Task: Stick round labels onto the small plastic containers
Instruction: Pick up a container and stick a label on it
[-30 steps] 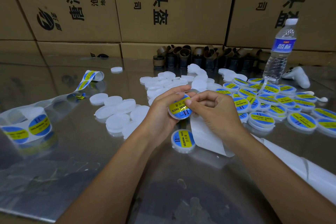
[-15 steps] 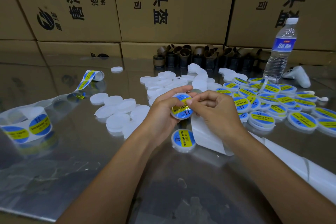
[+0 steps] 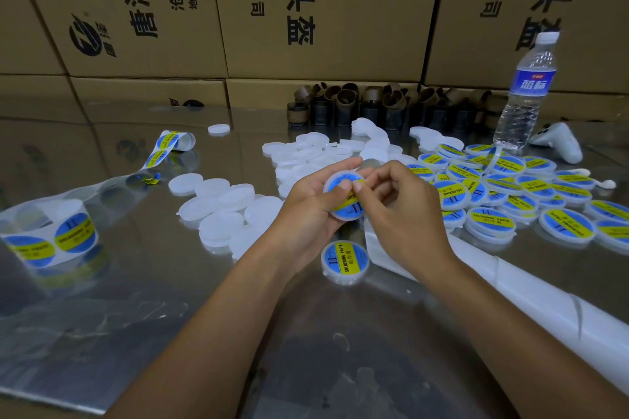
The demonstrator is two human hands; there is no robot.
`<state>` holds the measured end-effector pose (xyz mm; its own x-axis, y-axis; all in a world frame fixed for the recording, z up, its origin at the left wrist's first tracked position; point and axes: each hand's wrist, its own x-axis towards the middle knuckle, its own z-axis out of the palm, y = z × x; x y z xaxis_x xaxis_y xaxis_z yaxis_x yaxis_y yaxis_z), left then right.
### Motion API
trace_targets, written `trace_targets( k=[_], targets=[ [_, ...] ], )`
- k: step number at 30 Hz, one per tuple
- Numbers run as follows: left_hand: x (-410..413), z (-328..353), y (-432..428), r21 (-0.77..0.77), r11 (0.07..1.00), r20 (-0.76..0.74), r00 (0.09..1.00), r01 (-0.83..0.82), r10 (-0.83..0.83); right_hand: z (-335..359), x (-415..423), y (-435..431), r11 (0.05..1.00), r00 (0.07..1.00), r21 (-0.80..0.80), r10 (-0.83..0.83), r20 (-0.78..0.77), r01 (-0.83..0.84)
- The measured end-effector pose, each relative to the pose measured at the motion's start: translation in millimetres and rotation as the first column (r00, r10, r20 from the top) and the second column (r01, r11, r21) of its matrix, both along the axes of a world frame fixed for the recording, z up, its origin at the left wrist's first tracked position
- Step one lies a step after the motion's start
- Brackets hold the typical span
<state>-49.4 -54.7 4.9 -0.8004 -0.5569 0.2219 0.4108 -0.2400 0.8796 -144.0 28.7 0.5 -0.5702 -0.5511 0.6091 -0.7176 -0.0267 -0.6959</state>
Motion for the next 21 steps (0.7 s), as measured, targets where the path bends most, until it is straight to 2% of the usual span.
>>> trace_targets(
  k=[5, 12, 16, 18, 21],
  targets=[
    [-0.3, 0.7, -0.5, -0.006, 1.000, 0.013, 1.000, -0.021, 0.021, -0.6, 5.5, 1.1, 0.993, 0.969, 0.037, -0.097, -0.226, 0.108],
    [-0.1, 0.5, -2.2, -0.024, 1.000, -0.023, 1.000, 0.005, -0.005, 0.6, 9.6, 5.7, 0.987, 0.928, 0.055, -0.124, -0.352, 0.153],
    [1.6, -0.6, -5.3, -0.011, 0.999, -0.092, 0.995, 0.036, -0.037, 1.5, 4.4, 5.9, 0.981, 0.959, 0.070, -0.161, -0.234, 0.182],
    [2.0, -1.1, -6.4, -0.017, 0.999, -0.106, 0.993, 0.041, -0.042, 0.5, 2.3, 4.7, 0.989, 0.981, 0.057, -0.130, -0.147, 0.139],
    [1.4, -3.0, -7.4, -0.037, 0.999, -0.085, 0.996, 0.020, -0.023, 0.4, 2.4, 2.2, 1.000, 0.996, 0.001, -0.021, 0.086, 0.021]
  ],
)
